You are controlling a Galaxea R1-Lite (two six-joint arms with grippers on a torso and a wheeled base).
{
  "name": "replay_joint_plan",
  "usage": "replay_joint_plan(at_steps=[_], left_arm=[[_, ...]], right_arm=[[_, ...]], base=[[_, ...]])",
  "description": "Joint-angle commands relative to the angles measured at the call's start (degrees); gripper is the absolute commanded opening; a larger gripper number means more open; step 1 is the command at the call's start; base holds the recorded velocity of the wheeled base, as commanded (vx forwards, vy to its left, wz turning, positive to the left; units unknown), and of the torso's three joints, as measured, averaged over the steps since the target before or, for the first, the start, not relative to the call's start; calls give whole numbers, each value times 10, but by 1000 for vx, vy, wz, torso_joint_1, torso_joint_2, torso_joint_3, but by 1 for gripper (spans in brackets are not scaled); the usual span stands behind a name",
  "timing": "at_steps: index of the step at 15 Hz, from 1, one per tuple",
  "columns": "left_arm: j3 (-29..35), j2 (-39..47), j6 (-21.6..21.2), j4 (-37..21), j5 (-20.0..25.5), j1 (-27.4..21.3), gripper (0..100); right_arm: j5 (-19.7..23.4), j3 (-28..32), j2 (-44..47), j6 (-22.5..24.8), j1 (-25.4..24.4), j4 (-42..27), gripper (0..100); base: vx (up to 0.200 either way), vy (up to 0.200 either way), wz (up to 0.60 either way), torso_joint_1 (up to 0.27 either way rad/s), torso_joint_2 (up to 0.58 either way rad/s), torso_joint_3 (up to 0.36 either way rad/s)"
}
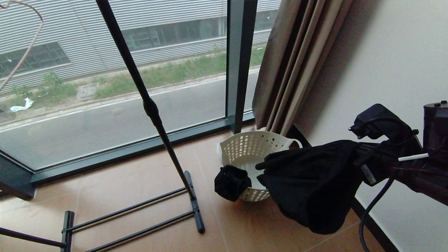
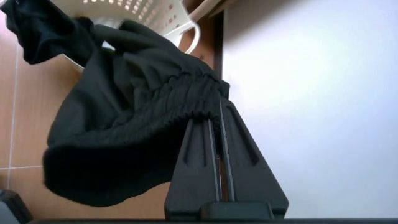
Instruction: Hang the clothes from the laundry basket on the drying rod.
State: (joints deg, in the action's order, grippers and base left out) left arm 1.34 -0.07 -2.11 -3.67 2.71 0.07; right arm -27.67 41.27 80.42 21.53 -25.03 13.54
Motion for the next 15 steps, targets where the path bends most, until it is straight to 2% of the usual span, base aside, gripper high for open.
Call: replay_joint_plan(at_steps=[1, 4, 8, 12, 15], left_arm=[[0, 1, 0, 0, 0, 0, 100], [0, 1, 0, 0, 0, 0, 100], [0, 1, 0, 0, 0, 0, 100], [0, 1, 1, 0, 0, 0, 100], [0, 1, 1, 0, 0, 0, 100]], right_arm=[[-1, -7, 2, 1, 0, 1, 0], [0, -7, -1, 1, 0, 1, 0], [0, -7, -4, 1, 0, 2, 0], [1, -20, -4, 1, 0, 33, 0], [0, -25, -4, 2, 0, 40, 0]], base=[[0, 0, 0, 188, -491, -115], [0, 0, 0, 157, -422, -66], [0, 0, 0, 33, -75, 148], [0, 0, 0, 8, -10, 198], [0, 0, 0, 141, -360, -1]])
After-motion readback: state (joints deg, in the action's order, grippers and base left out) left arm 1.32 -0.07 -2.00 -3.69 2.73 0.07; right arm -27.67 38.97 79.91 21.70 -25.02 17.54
